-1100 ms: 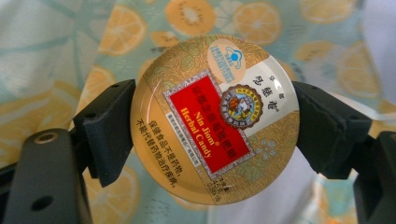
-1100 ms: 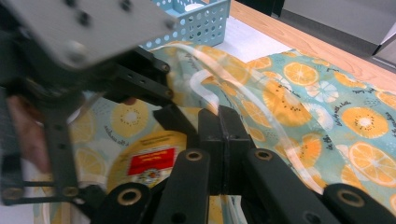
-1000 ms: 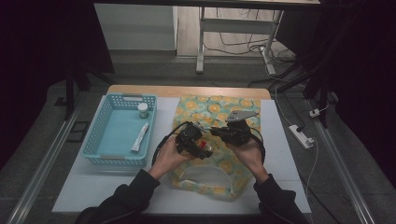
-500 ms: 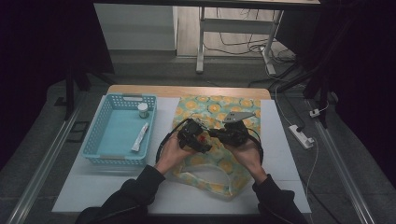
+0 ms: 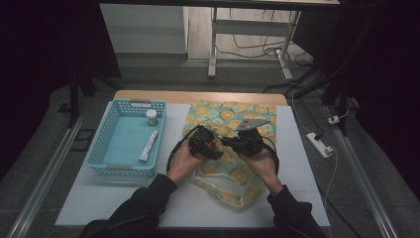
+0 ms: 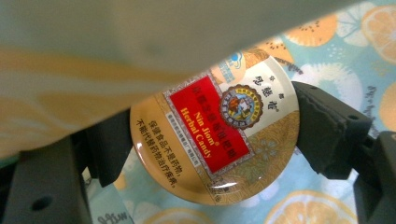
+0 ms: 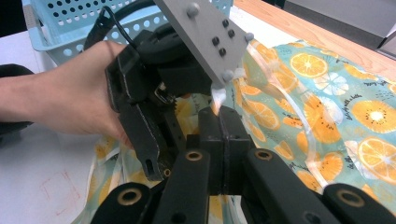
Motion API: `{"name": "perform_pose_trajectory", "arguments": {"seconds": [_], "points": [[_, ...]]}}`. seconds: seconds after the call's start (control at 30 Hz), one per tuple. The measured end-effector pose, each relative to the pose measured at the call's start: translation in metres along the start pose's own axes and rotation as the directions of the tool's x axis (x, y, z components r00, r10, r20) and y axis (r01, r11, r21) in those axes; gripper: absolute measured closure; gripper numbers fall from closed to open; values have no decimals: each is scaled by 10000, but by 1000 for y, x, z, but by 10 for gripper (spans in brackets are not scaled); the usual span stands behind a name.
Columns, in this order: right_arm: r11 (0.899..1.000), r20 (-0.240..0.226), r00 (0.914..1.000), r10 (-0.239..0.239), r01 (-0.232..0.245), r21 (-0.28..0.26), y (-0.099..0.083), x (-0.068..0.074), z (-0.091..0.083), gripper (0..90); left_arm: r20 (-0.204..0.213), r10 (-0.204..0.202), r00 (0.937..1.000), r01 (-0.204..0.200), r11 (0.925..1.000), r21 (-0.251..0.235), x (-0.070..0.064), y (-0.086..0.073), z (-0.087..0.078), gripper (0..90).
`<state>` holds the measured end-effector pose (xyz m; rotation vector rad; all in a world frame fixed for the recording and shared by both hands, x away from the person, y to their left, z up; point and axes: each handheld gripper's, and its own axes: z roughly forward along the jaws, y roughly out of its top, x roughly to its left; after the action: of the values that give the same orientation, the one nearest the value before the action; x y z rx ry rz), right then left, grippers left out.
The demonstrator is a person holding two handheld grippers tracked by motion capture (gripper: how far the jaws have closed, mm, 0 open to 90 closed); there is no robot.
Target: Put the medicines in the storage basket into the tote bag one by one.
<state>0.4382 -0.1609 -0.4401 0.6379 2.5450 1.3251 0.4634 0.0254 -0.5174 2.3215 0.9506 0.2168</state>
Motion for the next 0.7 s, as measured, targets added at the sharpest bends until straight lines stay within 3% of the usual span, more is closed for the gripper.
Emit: {"name": "perform_pose_trajectory", "arguments": {"seconds": [0.2,0.5,0.7], "points": [[10000,7,10000,41,-41,18,-1,-1,0,896,68,35,10000,-35,10000,-81,0,0,1,179],[9999,37,10000,79,-79,-76,-1,-2,-2,896,162,53,9999,-52,10000,-80,-3,-2,-15,99],[9999,24,10000,91,-90,-103,-1,-2,-3,896,556,-80,9984,92,9997,-220,-3,-6,-31,78]]}}
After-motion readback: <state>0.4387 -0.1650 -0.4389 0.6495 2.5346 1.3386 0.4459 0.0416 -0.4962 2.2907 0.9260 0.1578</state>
